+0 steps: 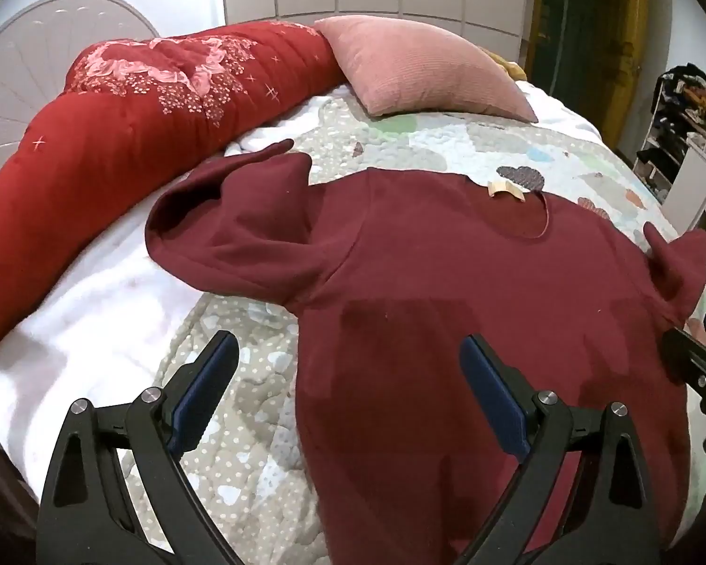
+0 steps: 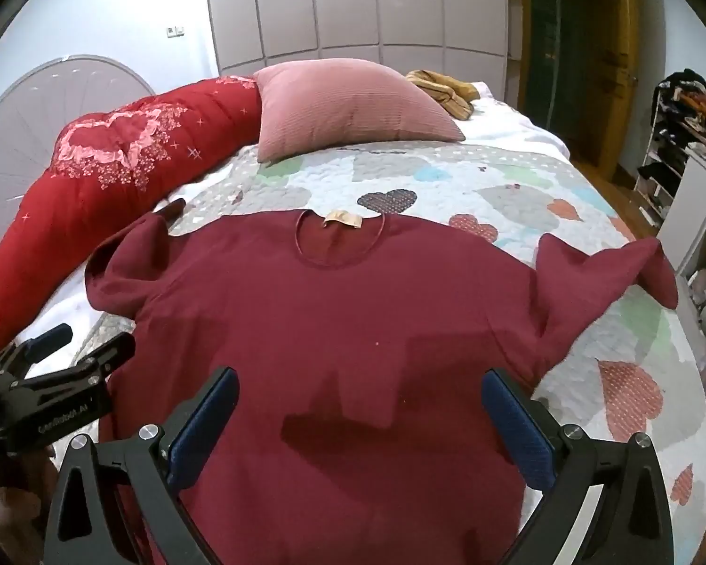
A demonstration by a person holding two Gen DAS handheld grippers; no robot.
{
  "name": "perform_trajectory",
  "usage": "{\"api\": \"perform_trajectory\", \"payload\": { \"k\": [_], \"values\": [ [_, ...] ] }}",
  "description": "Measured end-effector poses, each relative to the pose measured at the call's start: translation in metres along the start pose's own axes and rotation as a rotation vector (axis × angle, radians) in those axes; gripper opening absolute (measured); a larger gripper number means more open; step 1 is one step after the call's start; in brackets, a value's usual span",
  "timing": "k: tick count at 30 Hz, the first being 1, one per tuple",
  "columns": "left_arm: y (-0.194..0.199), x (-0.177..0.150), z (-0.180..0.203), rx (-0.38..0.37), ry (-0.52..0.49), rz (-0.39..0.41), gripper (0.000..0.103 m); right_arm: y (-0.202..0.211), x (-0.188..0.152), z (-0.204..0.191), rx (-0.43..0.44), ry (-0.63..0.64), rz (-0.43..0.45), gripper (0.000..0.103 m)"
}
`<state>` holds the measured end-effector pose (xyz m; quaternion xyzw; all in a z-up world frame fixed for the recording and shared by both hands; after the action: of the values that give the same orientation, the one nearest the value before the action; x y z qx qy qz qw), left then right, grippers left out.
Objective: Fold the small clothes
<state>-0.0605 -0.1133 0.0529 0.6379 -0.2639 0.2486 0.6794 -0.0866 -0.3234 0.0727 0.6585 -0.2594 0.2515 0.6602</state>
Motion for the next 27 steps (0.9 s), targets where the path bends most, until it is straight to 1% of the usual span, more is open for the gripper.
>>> {"api": "perform_trajectory", "payload": {
  "k": [4, 6, 9, 12, 16, 19, 20, 21, 27],
  "values": [
    [-0.005, 0.0, 0.004, 0.011, -0.011, -0.008, 0.095, -0.008, 0.001, 0.001, -0.011, -0.008, 0.003, 0.103],
    [-0.008, -0.001, 0.006, 0.004, -0.017, -0.015, 0.095, -0.013, 0.001, 0.001, -0.019, -0.004, -0.004, 0.103],
    [-0.013, -0.002, 0.009, 0.003, -0.019, -0.032, 0.095, -0.019, 0.001, 0.0, -0.021, -0.003, -0.019, 0.103],
    [-0.015, -0.002, 0.012, -0.002, -0.025, -0.032, 0.095, -0.02, 0.001, 0.002, -0.021, -0.002, -0.055, 0.103],
    [-0.017, 0.0, 0.014, -0.009, -0.025, -0.032, 0.095, -0.024, 0.003, 0.003, -0.029, 0.004, -0.07, 0.103],
    [-0.018, 0.002, 0.014, -0.004, -0.032, -0.03, 0.095, -0.026, 0.007, 0.003, -0.03, 0.005, -0.067, 0.103],
    [-0.019, 0.002, 0.014, -0.004, -0.033, -0.029, 0.095, -0.026, 0.006, -0.001, -0.025, -0.006, -0.012, 0.103],
    [-0.019, 0.003, 0.013, -0.002, -0.033, -0.027, 0.095, -0.026, 0.008, -0.002, -0.02, -0.008, -0.004, 0.103],
    [-0.02, 0.007, 0.007, -0.007, -0.022, -0.024, 0.095, -0.032, 0.014, -0.007, -0.031, 0.009, 0.004, 0.103]
  ]
}}
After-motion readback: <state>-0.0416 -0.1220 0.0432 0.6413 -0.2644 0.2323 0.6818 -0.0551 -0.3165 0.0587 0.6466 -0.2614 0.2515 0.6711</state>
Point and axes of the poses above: each gripper's, at about its wrist camera, not at the fingertips, and y roughly against the way its jaws point, z to its right, x to its top, the point moved 3 cm from there along -y, roughly the way its jaws point, and after that the axes turned 4 degrees about -x, right-handed, at the moved point
